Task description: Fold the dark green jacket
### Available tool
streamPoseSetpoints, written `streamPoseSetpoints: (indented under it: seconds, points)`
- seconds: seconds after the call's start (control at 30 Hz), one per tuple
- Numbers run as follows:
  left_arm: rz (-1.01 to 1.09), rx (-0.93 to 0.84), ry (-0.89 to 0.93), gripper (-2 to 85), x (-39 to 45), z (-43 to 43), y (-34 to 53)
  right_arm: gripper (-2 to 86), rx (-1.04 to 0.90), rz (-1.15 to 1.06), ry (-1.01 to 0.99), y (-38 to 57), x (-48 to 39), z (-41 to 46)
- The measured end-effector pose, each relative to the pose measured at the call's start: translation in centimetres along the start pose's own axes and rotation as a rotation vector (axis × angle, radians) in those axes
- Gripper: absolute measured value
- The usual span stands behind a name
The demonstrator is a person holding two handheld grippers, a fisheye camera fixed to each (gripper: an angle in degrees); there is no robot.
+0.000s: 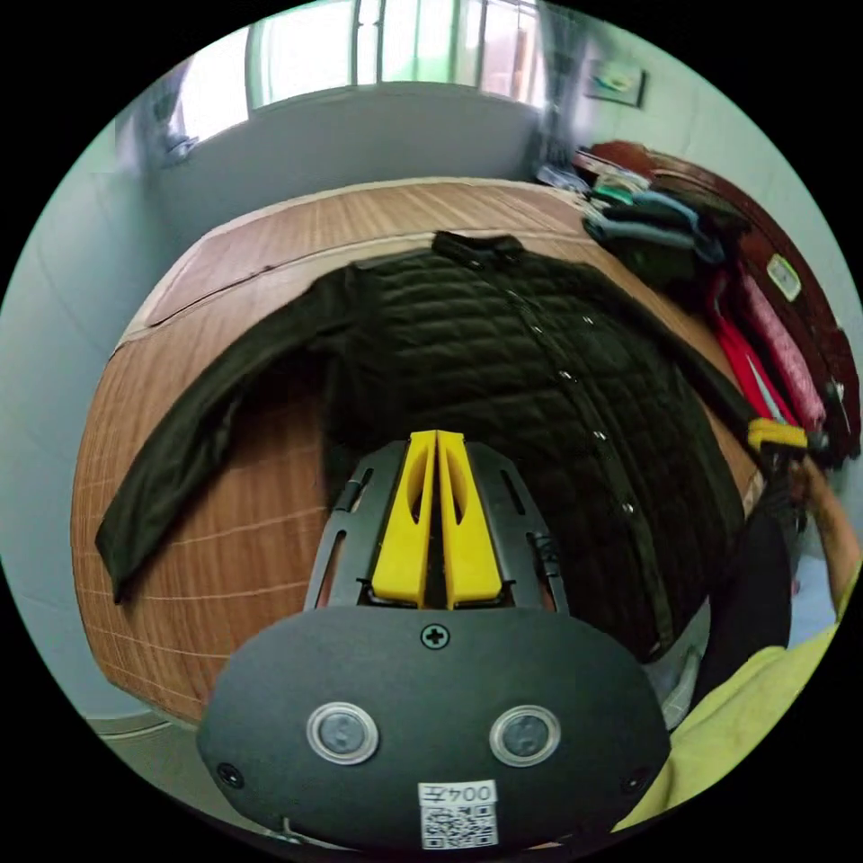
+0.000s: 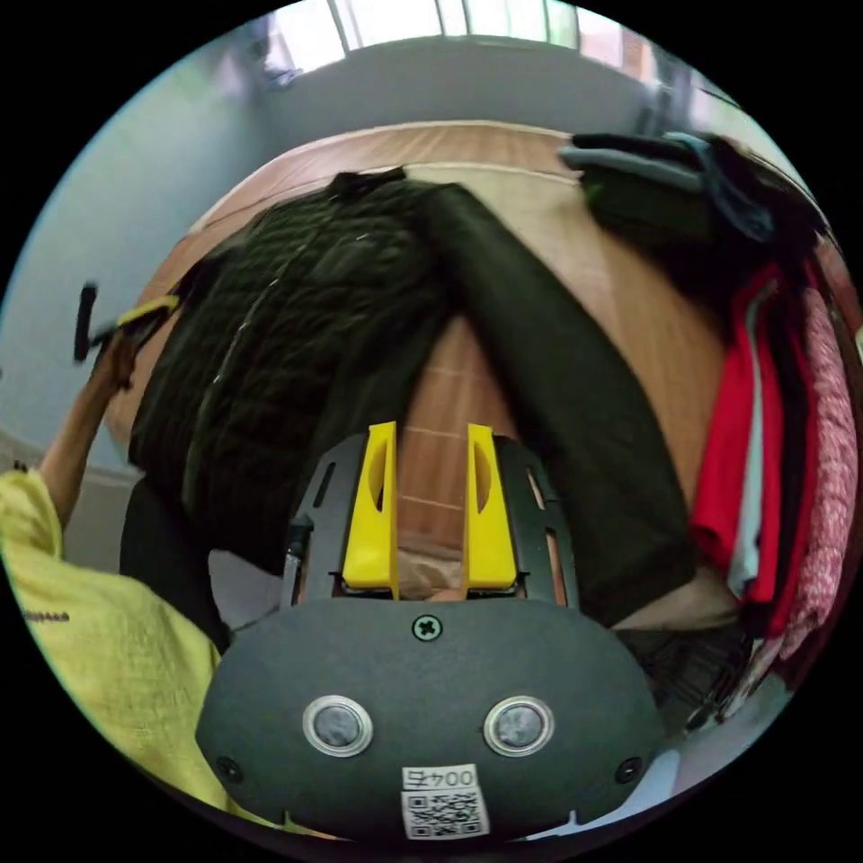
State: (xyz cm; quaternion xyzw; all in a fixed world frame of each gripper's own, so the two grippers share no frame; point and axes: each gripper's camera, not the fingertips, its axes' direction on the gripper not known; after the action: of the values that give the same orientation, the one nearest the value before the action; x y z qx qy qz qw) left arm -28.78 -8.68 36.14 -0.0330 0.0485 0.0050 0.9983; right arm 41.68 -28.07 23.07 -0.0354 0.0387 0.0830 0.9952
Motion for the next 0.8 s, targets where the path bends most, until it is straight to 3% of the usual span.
streamPoseSetpoints:
  seconds: [0.1, 0.3, 0.43, 0.47, 0.6, 0.8]
  points:
    - [-0.029, -0.092, -0.030, 0.2, 1.6, 3.4, 0.9, 13.2, -0.067, 0.139, 0.122, -2.1, 5.8, 0.3]
    - [-0.102, -0.005, 0.012, 0.4, 0.9, 3.8, 2.4, 14.0, -0.281, 0.176, 0.167, -3.6, 9.3, 5.1]
    - [-0.119, -0.009, 0.039, 0.5, 0.5, 4.2, 2.6, 10.7, -0.228, 0.069, 0.231, -4.1, 7.6, 5.1]
    - [-0.121, -0.009, 0.041, 0.5, 0.5, 4.3, 2.6, 5.8, -0.236, -0.009, 0.254, -4.5, 6.6, 4.9]
    - [-0.119, -0.008, 0.036, 0.6, 0.7, 4.4, 2.9, 2.2, -0.206, -0.232, 0.458, -7.4, 4.6, 1.8]
    - [-0.112, -0.008, 0.021, 0.7, 1.1, 4.7, 3.1, 2.4, -0.103, -0.231, 0.731, -16.1, 10.0, -3.5]
